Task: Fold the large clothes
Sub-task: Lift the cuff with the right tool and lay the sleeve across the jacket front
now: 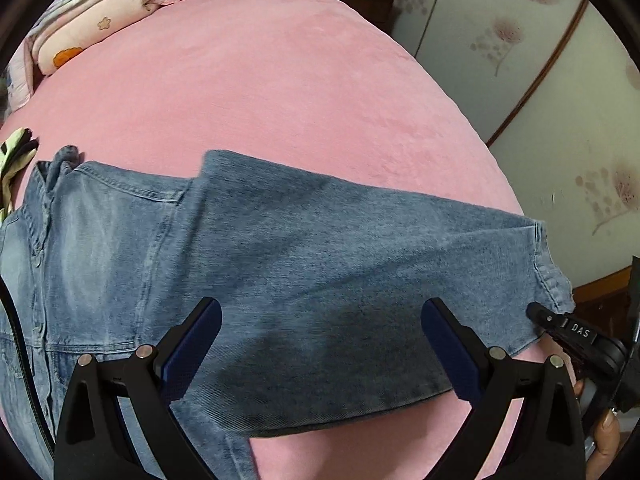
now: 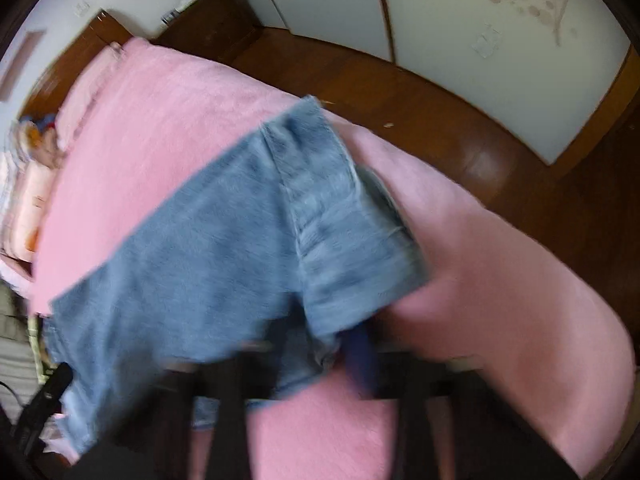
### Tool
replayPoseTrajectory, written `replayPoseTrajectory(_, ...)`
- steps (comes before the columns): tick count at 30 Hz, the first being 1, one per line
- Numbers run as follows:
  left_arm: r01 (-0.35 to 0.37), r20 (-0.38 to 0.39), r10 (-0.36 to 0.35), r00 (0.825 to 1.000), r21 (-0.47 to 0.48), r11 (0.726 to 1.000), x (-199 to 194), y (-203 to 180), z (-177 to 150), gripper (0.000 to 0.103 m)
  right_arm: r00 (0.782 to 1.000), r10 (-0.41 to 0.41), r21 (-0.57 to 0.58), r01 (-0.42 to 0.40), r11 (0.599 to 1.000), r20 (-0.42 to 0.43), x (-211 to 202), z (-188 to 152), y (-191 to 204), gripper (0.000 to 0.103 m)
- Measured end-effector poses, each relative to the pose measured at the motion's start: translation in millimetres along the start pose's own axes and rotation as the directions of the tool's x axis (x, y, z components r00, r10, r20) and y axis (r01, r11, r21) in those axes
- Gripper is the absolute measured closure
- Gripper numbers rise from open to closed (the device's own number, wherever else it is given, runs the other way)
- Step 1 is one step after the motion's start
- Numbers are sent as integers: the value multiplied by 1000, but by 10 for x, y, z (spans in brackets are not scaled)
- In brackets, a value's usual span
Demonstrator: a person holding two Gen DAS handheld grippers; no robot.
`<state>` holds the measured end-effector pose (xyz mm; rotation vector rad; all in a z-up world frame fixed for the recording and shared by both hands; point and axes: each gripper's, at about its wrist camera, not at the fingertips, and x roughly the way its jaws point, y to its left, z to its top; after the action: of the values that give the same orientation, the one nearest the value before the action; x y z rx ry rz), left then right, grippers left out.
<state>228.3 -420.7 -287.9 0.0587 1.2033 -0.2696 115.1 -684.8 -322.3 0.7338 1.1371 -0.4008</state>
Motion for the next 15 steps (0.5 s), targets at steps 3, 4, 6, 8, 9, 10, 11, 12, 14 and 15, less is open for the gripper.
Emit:
replayPoseTrajectory(3,-4,5,4,1000,-28,1000,-238,100,1,4,998,2,-69,2,998,57,-225,-26,162,99)
replayPoseTrajectory(4,-3,8,3,1000,-36,999,-329,161,-2,4,996,16,-107,-7,994,85,-381,-52,271,99)
replayPoseTrajectory(6,-9,15,10,1000,-51,999,-505,275,-10,4,993,40,-154,-22,988,114,-595,-90,429,99)
replayPoseTrajectory(8,-17,23,19,1000,-68,998,-696,403,-25,4,987,77,-203,-47,978,140,-852,-127,618,99)
replayPoseTrajectory(9,-22,27,24,999,-73,997,-769,464,-45,4,984,96,-228,-59,972,153,-978,-143,711,99)
replayPoseTrajectory(10,-30,33,33,999,-81,996,-877,553,-70,4,979,119,-258,-73,963,168,-1122,-172,837,99)
replayPoseTrajectory(11,-38,43,42,998,-89,995,-1003,652,-98,4,974,137,-280,-83,957,179,-1216,-177,927,99)
replayPoseTrajectory(12,-43,53,48,997,-95,995,-1068,746,-114,4,968,166,-315,-100,944,190,-1357,-203,1083,99)
replayPoseTrajectory(14,-65,80,75,994,-118,991,-1324,988,-193,4,960,201,-366,-118,923,196,-1513,-241,1293,99)
replayPoseTrajectory(15,-73,91,85,992,-131,989,-1435,1114,-228,4,954,226,-410,-130,903,196,-1616,-286,1487,99)
